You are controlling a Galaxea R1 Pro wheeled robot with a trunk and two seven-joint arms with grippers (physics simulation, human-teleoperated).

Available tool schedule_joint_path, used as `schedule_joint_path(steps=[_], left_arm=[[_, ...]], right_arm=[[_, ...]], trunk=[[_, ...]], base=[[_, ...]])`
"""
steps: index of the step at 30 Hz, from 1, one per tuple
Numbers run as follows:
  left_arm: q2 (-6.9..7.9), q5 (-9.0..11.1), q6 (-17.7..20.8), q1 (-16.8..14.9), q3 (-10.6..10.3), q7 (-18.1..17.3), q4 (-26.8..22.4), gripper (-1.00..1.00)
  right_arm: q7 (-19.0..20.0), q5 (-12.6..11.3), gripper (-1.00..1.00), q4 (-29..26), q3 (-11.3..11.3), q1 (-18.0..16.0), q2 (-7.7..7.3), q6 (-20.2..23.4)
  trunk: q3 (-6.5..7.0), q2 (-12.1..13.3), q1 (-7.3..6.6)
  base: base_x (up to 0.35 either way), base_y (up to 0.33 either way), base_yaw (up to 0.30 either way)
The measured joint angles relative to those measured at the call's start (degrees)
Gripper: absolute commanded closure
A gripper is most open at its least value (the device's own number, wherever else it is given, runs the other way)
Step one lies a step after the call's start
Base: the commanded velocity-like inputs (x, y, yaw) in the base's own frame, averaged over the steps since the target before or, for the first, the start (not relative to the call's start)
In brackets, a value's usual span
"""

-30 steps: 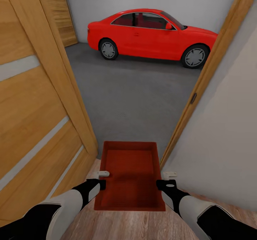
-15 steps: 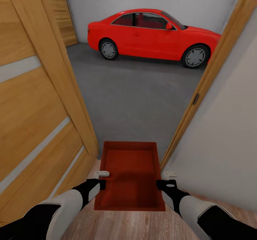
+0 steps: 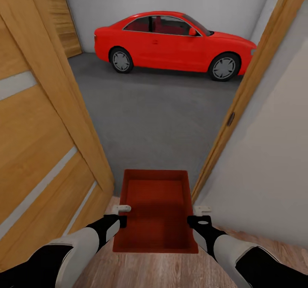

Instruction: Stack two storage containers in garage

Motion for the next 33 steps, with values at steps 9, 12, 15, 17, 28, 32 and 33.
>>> schedule_joint_path(steps=[9, 12, 15, 17, 28, 32, 33], left_arm=[[0.01, -0.10, 0.01, 0.02, 0.04, 0.04, -0.01, 1.00], [0.01, -0.10, 0.02, 0.00, -0.01, 0.04, 0.00, 1.00], [0.00, -0.01, 0.01, 0.03, -0.11, 0.02, 0.01, 1.00], [0.01, -0.01, 0.05, 0.03, -0.14, 0.04, 0.00, 1.00], [0.01, -0.06, 0.02, 0.02, -0.09, 0.06, 0.00, 1.00], [0.01, -0.08, 0.01, 0.02, -0.07, 0.05, 0.00, 1.00], [0.01, -0.06, 0.01, 0.03, -0.07, 0.05, 0.00, 1.00]], right_arm=[[-0.05, -0.03, 1.00, 0.01, -0.02, 0.00, -0.11, 0.06], [-0.06, -0.03, 1.00, 0.01, -0.02, 0.00, -0.15, 0.05], [0.04, -0.01, 1.00, 0.01, -0.01, 0.00, -0.20, 0.12], [0.11, -0.03, 1.00, 0.01, -0.02, 0.00, -0.24, 0.14], [0.35, -0.04, 1.00, 0.00, -0.03, 0.00, -0.33, 0.10], [0.42, -0.04, 1.00, 0.01, -0.03, 0.00, -0.34, 0.07], [0.43, -0.04, 1.00, 0.01, -0.03, 0.00, -0.34, 0.07]], trunk=[[0.05, 0.00, 0.00], [0.05, 0.00, 0.00], [0.05, 0.00, 0.00], [0.05, 0.00, -0.01], [0.05, 0.00, -0.02], [0.05, 0.00, -0.02], [0.05, 0.00, -0.02]], base=[[0.000, 0.000, -0.265], [0.000, 0.000, -0.258], [0.015, 0.023, -0.166], [0.105, 0.183, -0.042], [0.152, 0.266, -0.004], [0.157, 0.240, 0.000], [0.157, 0.222, 0.000]])
